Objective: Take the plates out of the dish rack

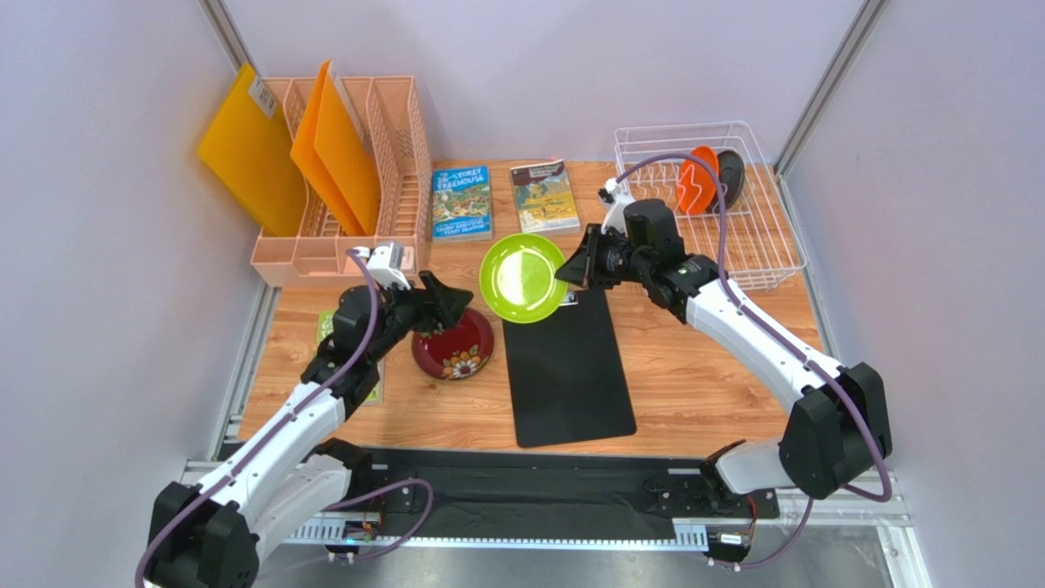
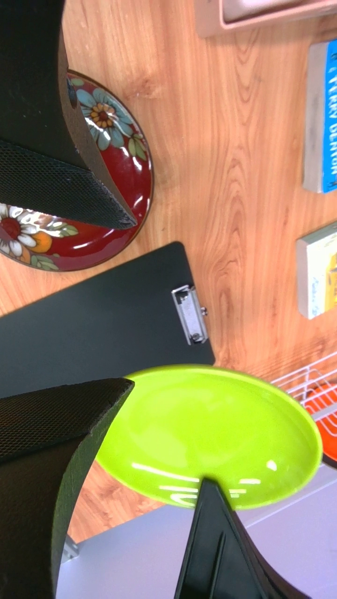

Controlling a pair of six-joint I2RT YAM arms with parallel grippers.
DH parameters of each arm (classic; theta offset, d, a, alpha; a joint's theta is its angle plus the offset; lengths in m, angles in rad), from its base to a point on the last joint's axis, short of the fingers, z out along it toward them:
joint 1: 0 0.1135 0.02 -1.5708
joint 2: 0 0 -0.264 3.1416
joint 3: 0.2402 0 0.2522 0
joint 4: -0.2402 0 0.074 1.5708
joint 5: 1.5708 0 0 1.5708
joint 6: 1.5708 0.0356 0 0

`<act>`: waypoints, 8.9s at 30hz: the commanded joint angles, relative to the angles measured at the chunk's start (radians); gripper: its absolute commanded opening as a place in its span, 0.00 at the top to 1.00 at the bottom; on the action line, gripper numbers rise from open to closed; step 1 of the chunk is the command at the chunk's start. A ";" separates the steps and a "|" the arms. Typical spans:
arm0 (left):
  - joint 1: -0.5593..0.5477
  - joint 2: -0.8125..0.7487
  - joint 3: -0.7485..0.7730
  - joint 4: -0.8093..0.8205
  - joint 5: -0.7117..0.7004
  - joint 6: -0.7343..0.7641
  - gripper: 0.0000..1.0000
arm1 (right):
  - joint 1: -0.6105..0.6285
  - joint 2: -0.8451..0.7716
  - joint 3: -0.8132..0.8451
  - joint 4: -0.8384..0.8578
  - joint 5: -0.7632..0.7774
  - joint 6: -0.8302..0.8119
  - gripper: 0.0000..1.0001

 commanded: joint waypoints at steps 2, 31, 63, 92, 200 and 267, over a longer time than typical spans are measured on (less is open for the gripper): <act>-0.005 -0.043 -0.020 0.014 -0.012 -0.005 0.16 | -0.006 0.003 0.001 0.029 0.015 0.000 1.00; -0.005 0.115 -0.091 0.174 0.051 -0.146 1.00 | 0.050 0.136 -0.014 0.195 -0.234 0.098 0.53; -0.004 -0.031 -0.221 -0.193 -0.379 -0.194 0.50 | -0.173 0.075 0.220 -0.285 0.294 -0.228 0.30; -0.005 0.110 0.106 -0.058 0.218 0.141 0.01 | -0.447 0.845 1.116 -0.334 0.837 -0.442 0.27; -0.041 0.052 -0.074 0.177 0.103 -0.092 1.00 | 0.090 -0.012 -0.168 0.318 -0.195 0.177 0.47; -0.041 0.141 0.040 0.001 0.129 0.095 0.21 | -0.548 0.759 0.874 -0.158 0.622 -0.428 0.35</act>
